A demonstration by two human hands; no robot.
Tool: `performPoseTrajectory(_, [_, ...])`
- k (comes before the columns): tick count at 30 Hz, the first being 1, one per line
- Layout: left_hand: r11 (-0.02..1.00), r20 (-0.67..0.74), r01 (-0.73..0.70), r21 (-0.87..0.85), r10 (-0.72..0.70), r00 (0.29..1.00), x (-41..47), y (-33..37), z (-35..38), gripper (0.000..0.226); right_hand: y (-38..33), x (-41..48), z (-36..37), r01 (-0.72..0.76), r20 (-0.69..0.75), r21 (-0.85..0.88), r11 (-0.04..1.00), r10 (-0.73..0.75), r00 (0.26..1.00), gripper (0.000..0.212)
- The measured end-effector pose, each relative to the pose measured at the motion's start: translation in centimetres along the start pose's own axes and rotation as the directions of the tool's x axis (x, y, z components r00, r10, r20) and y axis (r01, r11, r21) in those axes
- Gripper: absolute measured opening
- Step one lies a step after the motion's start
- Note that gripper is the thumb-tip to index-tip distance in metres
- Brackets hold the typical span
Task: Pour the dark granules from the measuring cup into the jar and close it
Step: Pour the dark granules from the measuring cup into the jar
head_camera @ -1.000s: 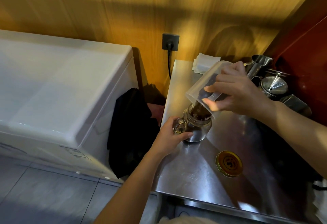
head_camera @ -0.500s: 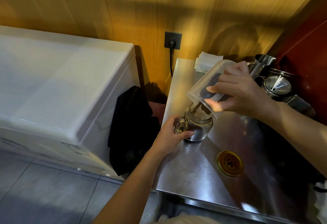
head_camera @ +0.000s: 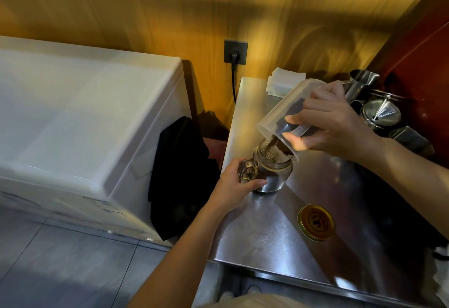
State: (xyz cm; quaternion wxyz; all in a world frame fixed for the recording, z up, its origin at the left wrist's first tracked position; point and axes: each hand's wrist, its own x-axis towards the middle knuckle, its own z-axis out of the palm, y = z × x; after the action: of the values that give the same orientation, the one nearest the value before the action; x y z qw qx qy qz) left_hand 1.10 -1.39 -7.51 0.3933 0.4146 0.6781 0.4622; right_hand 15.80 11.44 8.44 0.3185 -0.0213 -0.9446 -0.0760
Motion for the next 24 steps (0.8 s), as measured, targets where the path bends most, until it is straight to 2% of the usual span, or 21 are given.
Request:
performPoseTrajectory(14, [1.0, 0.004, -0.011, 0.001, 0.011, 1.0, 0.12, -0.21, -0.14, 0.055, -0.11, 0.46, -0.21, 0.085, 0.03, 0.027, 0.996, -0.086, 0.996, 0.026])
performPoseTrajectory(24, [0.999, 0.002, -0.045, -0.009, 0.045, 0.999, 0.25, -0.43, -0.23, 0.052, -0.11, 0.4, 0.14, 0.053, 0.019, 0.007, 0.999, -0.053, 0.998, 0.022])
